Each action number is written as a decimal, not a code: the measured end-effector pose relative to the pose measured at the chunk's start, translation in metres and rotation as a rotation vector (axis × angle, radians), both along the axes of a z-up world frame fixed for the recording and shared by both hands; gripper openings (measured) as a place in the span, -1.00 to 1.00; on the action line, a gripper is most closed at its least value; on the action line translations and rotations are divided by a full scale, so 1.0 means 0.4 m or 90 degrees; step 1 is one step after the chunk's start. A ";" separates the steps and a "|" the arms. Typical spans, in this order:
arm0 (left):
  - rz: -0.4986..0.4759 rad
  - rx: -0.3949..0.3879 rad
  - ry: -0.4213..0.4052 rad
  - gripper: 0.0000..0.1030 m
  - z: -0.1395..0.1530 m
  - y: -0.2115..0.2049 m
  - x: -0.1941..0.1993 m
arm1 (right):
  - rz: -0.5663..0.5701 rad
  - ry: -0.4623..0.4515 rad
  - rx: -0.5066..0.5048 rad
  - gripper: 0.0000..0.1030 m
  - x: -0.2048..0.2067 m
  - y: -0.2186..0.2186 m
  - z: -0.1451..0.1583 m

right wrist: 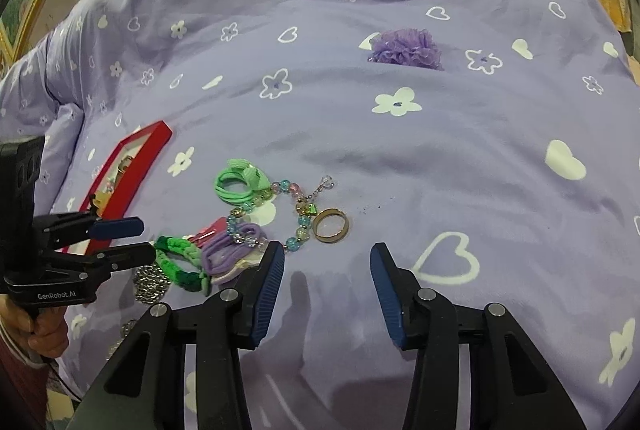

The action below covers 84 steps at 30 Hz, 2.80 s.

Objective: Organize jewelry
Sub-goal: 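Grasp the green braided bracelet with the left gripper while the right gripper grasps the gold ring, then carry the green braided bracelet and gold ring over the tray with both grippers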

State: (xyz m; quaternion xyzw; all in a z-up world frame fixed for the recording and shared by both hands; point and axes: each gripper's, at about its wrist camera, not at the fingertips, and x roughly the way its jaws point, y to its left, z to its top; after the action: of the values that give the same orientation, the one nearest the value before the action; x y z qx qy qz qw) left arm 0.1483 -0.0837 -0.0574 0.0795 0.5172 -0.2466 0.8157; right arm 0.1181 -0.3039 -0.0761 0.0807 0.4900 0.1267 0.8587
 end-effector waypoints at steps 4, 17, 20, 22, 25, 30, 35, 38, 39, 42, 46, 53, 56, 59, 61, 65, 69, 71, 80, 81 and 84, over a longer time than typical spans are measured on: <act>-0.022 0.017 0.003 -0.10 -0.019 -0.024 0.012 | 0.011 0.003 -0.009 -0.13 0.017 0.013 -0.011; -0.029 -0.020 -0.007 -0.81 -0.005 -0.013 -0.012 | 0.026 -0.009 -0.055 -0.59 0.055 0.046 -0.032; -0.009 -0.044 -0.013 -0.81 0.018 0.013 -0.023 | 0.016 -0.011 -0.043 -0.59 0.045 0.037 -0.026; 0.004 -0.063 -0.018 -0.81 0.035 0.033 -0.030 | 0.011 -0.014 -0.032 -0.59 0.034 0.033 -0.019; 0.029 -0.090 -0.024 -0.81 0.058 0.066 -0.044 | 0.004 -0.022 -0.017 -0.59 0.011 0.028 0.000; 0.071 -0.120 -0.024 -0.81 0.074 0.119 -0.063 | 0.012 -0.036 0.013 -0.59 -0.017 0.048 0.039; 0.118 -0.143 -0.026 -0.82 0.085 0.183 -0.091 | 0.037 -0.046 0.046 -0.59 -0.040 0.097 0.071; 0.149 -0.153 -0.034 -0.81 0.092 0.229 -0.111 | 0.058 -0.049 0.057 -0.59 -0.052 0.137 0.082; 0.159 -0.155 -0.036 -0.81 0.094 0.243 -0.116 | 0.065 -0.049 0.060 -0.59 -0.055 0.150 0.085; 0.182 -0.158 -0.039 -0.81 0.097 0.283 -0.131 | 0.088 -0.049 0.066 -0.59 -0.065 0.195 0.090; 0.213 -0.162 -0.043 -0.81 0.097 0.344 -0.157 | 0.119 -0.052 0.073 -0.59 -0.075 0.258 0.100; 0.267 -0.170 -0.045 -0.82 0.093 0.440 -0.183 | 0.169 -0.055 0.081 -0.59 -0.082 0.363 0.114; 0.293 -0.172 -0.048 -0.82 0.093 0.488 -0.193 | 0.194 -0.058 0.086 -0.59 -0.081 0.415 0.123; 0.318 -0.172 -0.050 -0.81 0.091 0.529 -0.196 | 0.216 -0.060 0.090 -0.59 -0.080 0.463 0.130; 0.334 -0.172 -0.050 -0.82 0.087 0.556 -0.198 | 0.232 -0.061 0.093 -0.59 -0.077 0.493 0.134; 0.364 -0.168 -0.047 -0.81 0.077 0.607 -0.197 | 0.260 -0.060 0.097 -0.59 -0.071 0.553 0.136; 0.389 -0.165 -0.042 -0.81 0.066 0.648 -0.192 | 0.288 -0.054 0.097 -0.59 -0.060 0.616 0.132; 0.399 -0.162 -0.038 -0.82 0.059 0.662 -0.187 | 0.302 -0.050 0.095 -0.59 -0.053 0.646 0.125; 0.436 -0.129 -0.013 -0.82 0.023 0.707 -0.147 | 0.345 -0.023 0.074 -0.59 -0.023 0.750 0.079; 0.439 -0.123 -0.008 -0.81 0.016 0.711 -0.139 | 0.348 -0.018 0.069 -0.59 -0.020 0.760 0.070; 0.440 -0.112 0.008 -0.81 -0.005 0.714 -0.118 | 0.360 -0.006 0.052 -0.59 -0.014 0.785 0.046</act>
State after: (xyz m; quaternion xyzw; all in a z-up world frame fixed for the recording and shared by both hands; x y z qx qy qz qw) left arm 0.1010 0.2018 -0.0594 -0.1720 0.4952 0.0000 0.8516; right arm 0.1127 0.0103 -0.0578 -0.0248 0.4835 0.3811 0.7877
